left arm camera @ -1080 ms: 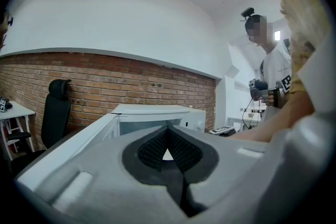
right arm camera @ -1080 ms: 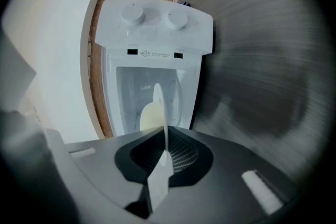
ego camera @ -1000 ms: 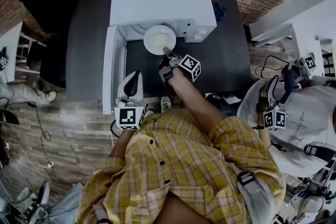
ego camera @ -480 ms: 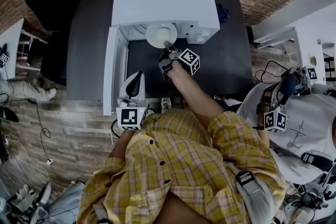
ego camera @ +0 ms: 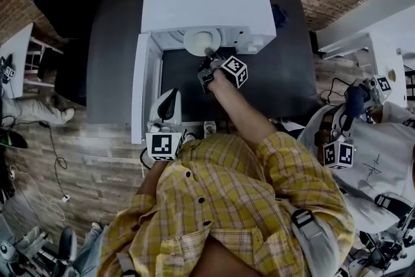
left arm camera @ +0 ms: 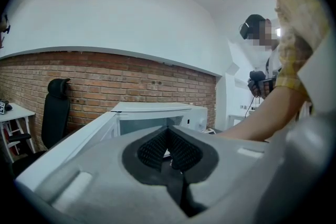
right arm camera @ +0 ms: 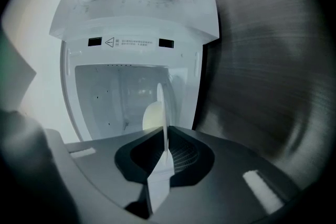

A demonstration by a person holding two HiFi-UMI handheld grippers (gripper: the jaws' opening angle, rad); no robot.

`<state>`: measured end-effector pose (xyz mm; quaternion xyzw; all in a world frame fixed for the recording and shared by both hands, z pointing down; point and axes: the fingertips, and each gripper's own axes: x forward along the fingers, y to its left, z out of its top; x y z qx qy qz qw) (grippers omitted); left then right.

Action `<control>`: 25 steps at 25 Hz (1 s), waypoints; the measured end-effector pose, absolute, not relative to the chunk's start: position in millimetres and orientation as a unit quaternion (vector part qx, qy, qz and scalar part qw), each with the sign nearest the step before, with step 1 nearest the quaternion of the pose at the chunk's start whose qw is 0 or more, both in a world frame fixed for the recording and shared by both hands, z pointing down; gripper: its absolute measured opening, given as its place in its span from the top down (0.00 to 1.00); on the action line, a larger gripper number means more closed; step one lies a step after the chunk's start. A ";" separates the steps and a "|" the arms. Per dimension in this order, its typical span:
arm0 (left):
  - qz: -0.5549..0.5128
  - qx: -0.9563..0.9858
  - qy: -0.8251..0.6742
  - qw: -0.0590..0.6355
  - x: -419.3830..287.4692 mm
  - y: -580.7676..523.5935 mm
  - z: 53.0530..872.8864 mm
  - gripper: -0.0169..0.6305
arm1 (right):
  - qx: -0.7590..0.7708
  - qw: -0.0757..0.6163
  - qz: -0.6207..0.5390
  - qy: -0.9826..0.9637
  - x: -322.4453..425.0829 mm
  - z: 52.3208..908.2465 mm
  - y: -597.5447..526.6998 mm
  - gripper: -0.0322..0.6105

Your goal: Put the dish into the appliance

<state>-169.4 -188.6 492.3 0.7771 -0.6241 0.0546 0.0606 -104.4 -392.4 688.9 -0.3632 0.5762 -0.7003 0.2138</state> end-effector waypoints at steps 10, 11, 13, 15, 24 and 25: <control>0.058 0.777 -0.623 0.070 -172.4 -194.9 499.5 0.97 | -0.375 0.213 -0.708 0.559 -104.2 706.5 -404.0 0.93; 0.058 0.777 -0.622 0.073 -171.8 -195.3 500.1 0.97 | -0.375 0.213 -0.710 0.557 -105.3 707.3 -404.6 0.93; 0.060 0.778 -0.620 0.077 -172.0 -195.4 501.6 0.97 | -0.376 0.212 -0.714 0.552 -108.7 707.7 -405.7 0.94; 0.061 0.778 -0.620 0.080 -173.7 -195.3 503.9 0.97 | -0.378 0.212 -0.715 0.547 -111.8 708.3 -407.8 0.94; 0.061 0.774 -0.624 0.090 -182.6 -195.3 507.3 0.97 | -0.380 0.206 -0.724 0.538 -125.0 709.6 -414.2 0.94; 0.061 0.773 -0.624 0.092 -183.4 -195.4 508.6 0.97 | -0.380 0.206 -0.725 0.536 -126.3 709.7 -415.1 0.94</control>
